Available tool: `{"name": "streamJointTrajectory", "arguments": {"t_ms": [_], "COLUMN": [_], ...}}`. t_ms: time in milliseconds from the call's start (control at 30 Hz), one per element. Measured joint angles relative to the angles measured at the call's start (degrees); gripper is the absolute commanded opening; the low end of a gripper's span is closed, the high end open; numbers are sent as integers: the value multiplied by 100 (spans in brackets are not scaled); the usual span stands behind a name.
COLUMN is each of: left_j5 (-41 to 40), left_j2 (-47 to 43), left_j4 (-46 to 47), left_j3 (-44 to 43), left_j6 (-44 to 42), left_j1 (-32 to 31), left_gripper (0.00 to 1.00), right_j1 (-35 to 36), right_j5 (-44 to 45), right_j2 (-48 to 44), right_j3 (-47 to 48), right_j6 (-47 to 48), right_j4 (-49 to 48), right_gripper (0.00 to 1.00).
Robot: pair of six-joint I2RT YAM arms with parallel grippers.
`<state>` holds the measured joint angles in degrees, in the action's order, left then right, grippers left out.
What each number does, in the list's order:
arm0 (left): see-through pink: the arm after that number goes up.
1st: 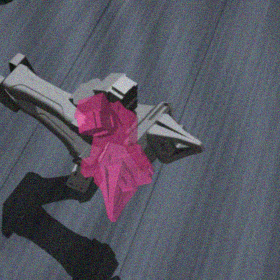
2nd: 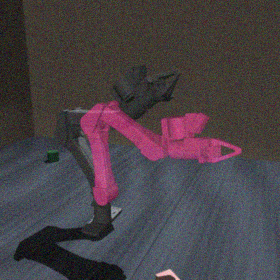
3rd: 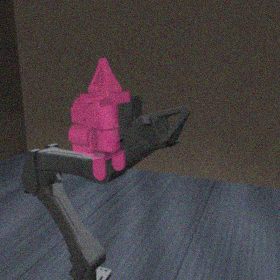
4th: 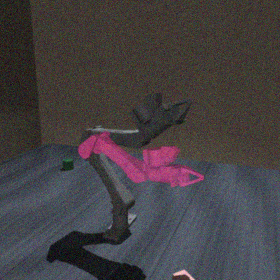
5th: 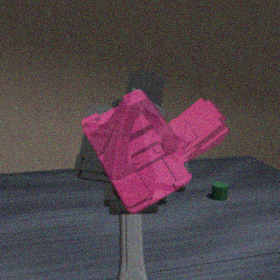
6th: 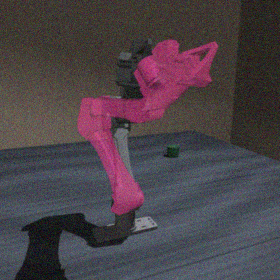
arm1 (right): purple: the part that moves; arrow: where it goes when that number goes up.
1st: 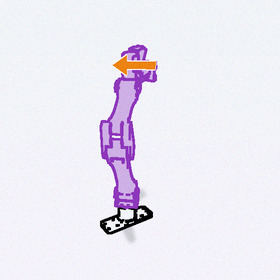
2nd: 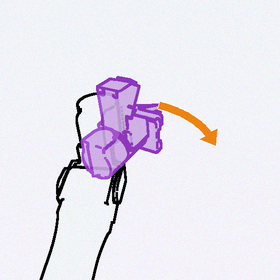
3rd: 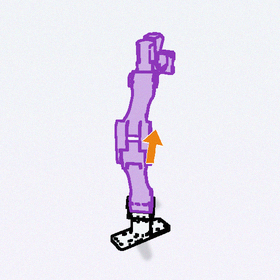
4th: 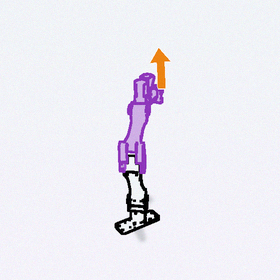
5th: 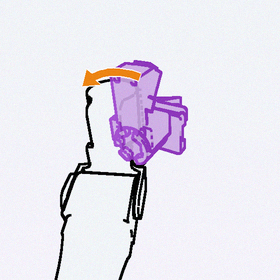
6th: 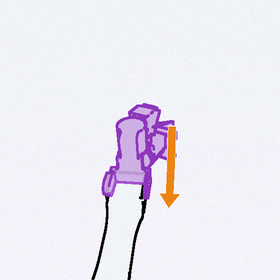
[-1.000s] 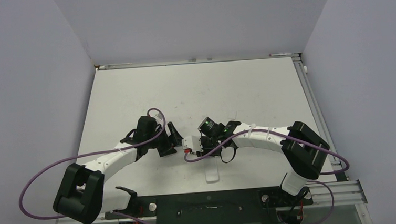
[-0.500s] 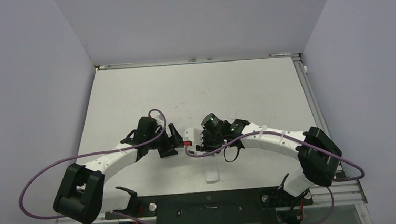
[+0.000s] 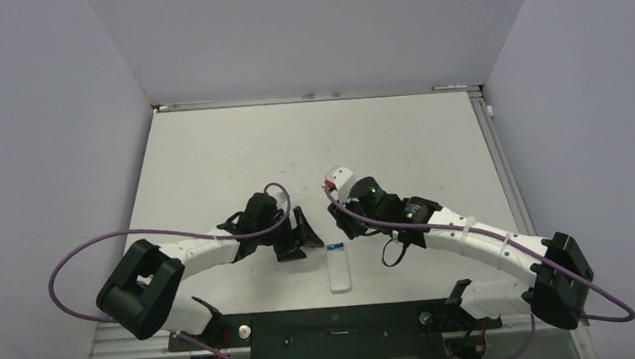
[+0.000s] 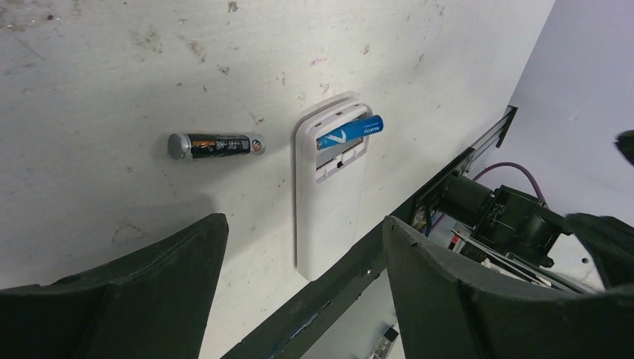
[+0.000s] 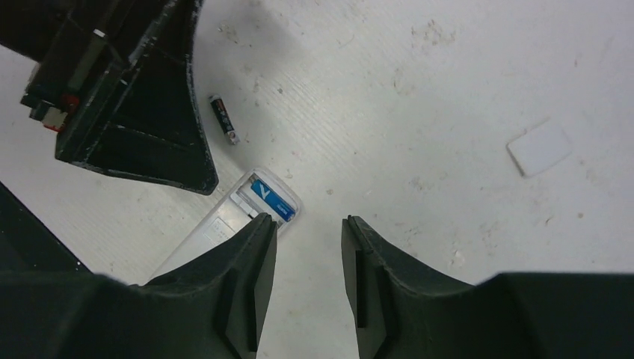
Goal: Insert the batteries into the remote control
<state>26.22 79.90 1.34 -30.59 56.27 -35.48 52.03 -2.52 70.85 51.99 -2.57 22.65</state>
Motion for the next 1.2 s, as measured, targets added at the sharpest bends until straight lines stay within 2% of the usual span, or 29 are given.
{"name": "streamJointTrajectory", "arguments": {"t_ms": [200,300,400,500,633,1200], "left_j5": [-7,-7,0,-13,-74,-118], "left_j2": [455,702,909,994,1043,1375], "left_j4": [439,682,885,979,1010,1257], "left_j3": [-72,-114,-140,-151,-160,-227], "left_j6": [214,313,404,461,463,479], "left_j1": [-138,-170,-195,-221,-229,-229], "left_gripper": [58,53,48,44,37,14], "right_j1": [-52,-107,-173,-269,-326,-398], "right_j5": [520,509,437,334,170,-129], "right_j2": [-79,-107,-120,-85,114,822], "right_j3": [-557,-691,-817,-887,-925,-1032], "right_j6": [-1388,-1731,-2057,-2332,-2599,-3206], "right_j4": [-28,-109,-245,-315,-468,-841], "right_gripper": [38,35,25,24,20,17]}}
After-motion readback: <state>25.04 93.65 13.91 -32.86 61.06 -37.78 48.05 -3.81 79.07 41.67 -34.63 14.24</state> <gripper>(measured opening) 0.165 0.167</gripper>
